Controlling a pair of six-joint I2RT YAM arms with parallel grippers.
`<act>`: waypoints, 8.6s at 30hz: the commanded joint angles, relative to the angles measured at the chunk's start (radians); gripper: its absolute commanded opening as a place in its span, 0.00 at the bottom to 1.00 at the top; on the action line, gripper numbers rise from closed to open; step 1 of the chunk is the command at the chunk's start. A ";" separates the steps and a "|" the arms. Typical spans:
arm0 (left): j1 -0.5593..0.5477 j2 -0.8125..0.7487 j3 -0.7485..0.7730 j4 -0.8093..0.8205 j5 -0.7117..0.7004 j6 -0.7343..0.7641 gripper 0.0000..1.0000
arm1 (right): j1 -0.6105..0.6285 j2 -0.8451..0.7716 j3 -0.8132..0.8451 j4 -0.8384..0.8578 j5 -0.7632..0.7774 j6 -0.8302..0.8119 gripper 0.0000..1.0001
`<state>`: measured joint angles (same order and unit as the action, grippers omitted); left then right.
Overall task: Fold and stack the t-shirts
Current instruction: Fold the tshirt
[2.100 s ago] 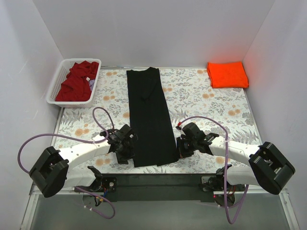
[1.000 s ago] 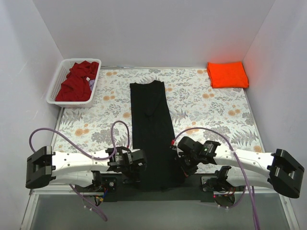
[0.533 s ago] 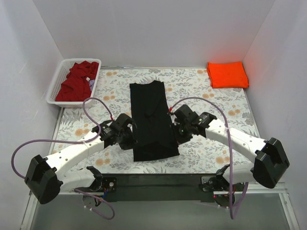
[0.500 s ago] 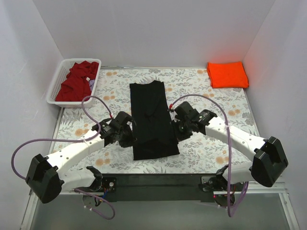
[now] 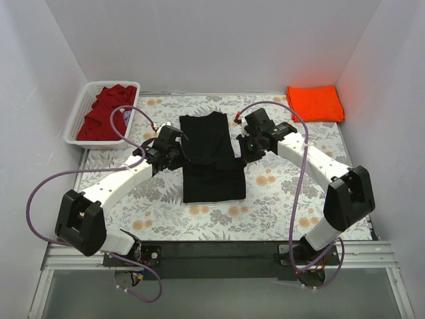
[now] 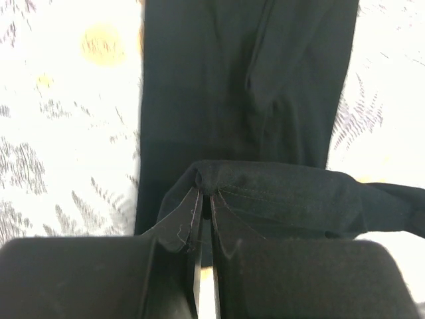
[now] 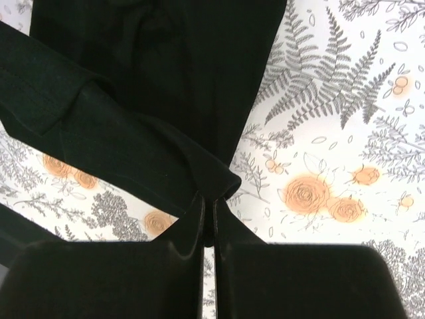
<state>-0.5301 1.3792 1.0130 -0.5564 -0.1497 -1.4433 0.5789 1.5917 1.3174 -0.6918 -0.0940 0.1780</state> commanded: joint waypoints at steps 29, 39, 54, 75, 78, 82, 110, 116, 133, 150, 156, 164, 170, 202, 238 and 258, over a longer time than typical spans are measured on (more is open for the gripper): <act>0.085 0.262 -0.050 0.240 -0.157 0.032 0.09 | -0.068 0.286 0.088 0.201 0.007 -0.046 0.06; 0.053 0.055 -0.045 0.136 -0.171 0.020 0.47 | -0.047 0.082 0.043 0.221 0.066 -0.011 0.38; -0.232 0.076 -0.226 0.177 -0.119 -0.057 0.06 | 0.107 0.046 -0.267 0.595 -0.134 0.116 0.12; -0.242 0.101 -0.272 0.144 -0.117 -0.015 0.08 | -0.004 0.447 0.163 0.672 -0.145 0.110 0.12; -0.242 0.072 -0.275 0.136 -0.126 -0.022 0.10 | -0.053 0.458 0.213 0.664 -0.183 0.144 0.13; -0.237 -0.006 -0.254 0.130 -0.166 -0.049 0.14 | -0.106 0.390 0.155 0.670 -0.323 0.175 0.17; 0.262 0.524 -0.070 0.699 0.314 -0.042 0.10 | -0.310 0.640 -0.006 1.124 -0.728 0.425 0.31; 0.259 0.354 -0.077 0.595 0.343 -0.028 0.25 | -0.314 0.467 -0.130 1.129 -0.747 0.440 0.31; 0.055 -0.083 -0.626 0.700 0.345 -0.176 0.19 | -0.129 0.201 -0.747 1.463 -0.744 0.564 0.32; 0.094 -0.480 -0.689 0.434 0.269 -0.235 0.20 | -0.091 0.110 -0.804 1.582 -0.751 0.682 0.30; 0.102 -0.583 -0.657 0.316 0.190 -0.212 0.20 | 0.096 0.168 -0.620 1.649 -0.672 0.785 0.31; 0.102 -0.540 -0.617 0.285 0.197 -0.172 0.22 | 0.190 0.488 -0.512 1.718 -0.610 0.842 0.30; 0.099 -0.442 -0.594 0.343 0.282 -0.158 0.22 | 0.190 0.557 -0.560 1.756 -0.613 0.877 0.29; 0.053 -0.336 -0.426 0.086 0.061 -0.083 0.51 | 0.127 -0.130 -0.552 0.631 -0.072 0.281 0.39; -0.133 0.130 -0.303 0.059 -0.036 -0.012 0.18 | 0.151 -0.254 -0.592 0.394 0.135 0.265 0.66; -0.235 -0.068 -0.410 -0.042 0.038 -0.169 0.00 | 0.196 -0.225 -0.586 0.364 0.155 0.324 0.51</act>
<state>-0.7586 1.3190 0.6270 -0.5236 -0.1242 -1.5978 0.7681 1.3579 0.7151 -0.3004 0.0494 0.4782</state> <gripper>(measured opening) 0.043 0.521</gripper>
